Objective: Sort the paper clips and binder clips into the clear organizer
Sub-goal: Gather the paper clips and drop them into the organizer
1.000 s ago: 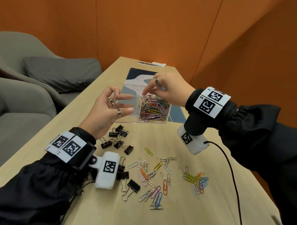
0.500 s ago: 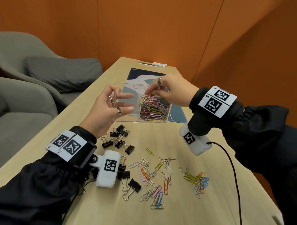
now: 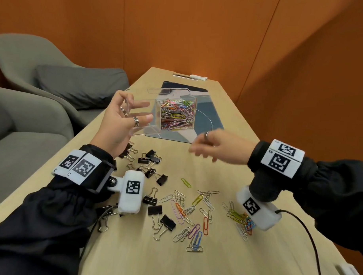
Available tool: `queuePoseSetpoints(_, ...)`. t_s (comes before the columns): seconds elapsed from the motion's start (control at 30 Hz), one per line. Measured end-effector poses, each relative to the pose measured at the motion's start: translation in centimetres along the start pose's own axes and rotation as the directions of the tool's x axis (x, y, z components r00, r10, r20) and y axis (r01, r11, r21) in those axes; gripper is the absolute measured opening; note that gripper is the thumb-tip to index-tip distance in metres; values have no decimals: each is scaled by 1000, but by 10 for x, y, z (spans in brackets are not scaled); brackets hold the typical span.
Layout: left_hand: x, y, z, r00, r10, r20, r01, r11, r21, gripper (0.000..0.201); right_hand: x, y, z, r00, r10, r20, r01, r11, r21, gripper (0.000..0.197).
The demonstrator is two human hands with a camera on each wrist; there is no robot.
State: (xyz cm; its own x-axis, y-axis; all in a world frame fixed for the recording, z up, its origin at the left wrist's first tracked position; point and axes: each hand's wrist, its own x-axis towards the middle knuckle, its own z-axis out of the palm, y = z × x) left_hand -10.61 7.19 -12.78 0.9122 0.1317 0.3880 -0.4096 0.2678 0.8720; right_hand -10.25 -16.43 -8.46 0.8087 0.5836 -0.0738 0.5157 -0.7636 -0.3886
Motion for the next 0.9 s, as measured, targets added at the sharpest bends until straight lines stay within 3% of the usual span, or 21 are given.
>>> queuePoseSetpoints(0.07,0,0,0,1000,-6,3,6,1000,7,44,-2,2,16,958,95,272,-63,990,-123,41)
queuePoseSetpoints(0.1,0,0,0,1000,-7,4,7,1000,12,44,-3,2,23,930,121,347,-61,982,-180,48)
queuePoseSetpoints(0.23,-1,-1,1,1000,-8,4,8,1000,13,44,-10,1,44,872,93,481,70,948,-310,58)
queuePoseSetpoints(0.4,-1,-1,2,1000,-4,12,4,1000,15,43,-34,2,39,849,15,528,116,970,-213,46)
queuePoseSetpoints(0.5,-2,-1,2,1000,-5,15,5,1000,22,44,-40,3,38,900,-30,435,90,989,-118,38)
queuePoseSetpoints(0.6,-2,-1,3,1000,-9,26,8,1000,25,44,-36,-5,44,924,-92,371,126,990,-66,53)
queuePoseSetpoints(0.7,-3,-1,4,1000,-14,25,13,1000,24,44,-29,-13,53,884,-139,446,211,971,-114,70)
queuePoseSetpoints(0.8,-4,-1,4,1000,-12,21,12,999,31,44,-30,-12,55,861,-156,485,275,944,-185,67)
queuePoseSetpoints(0.9,-3,-1,5,999,-18,28,17,1000,25,44,-40,-6,50,874,-160,459,266,948,-174,60)
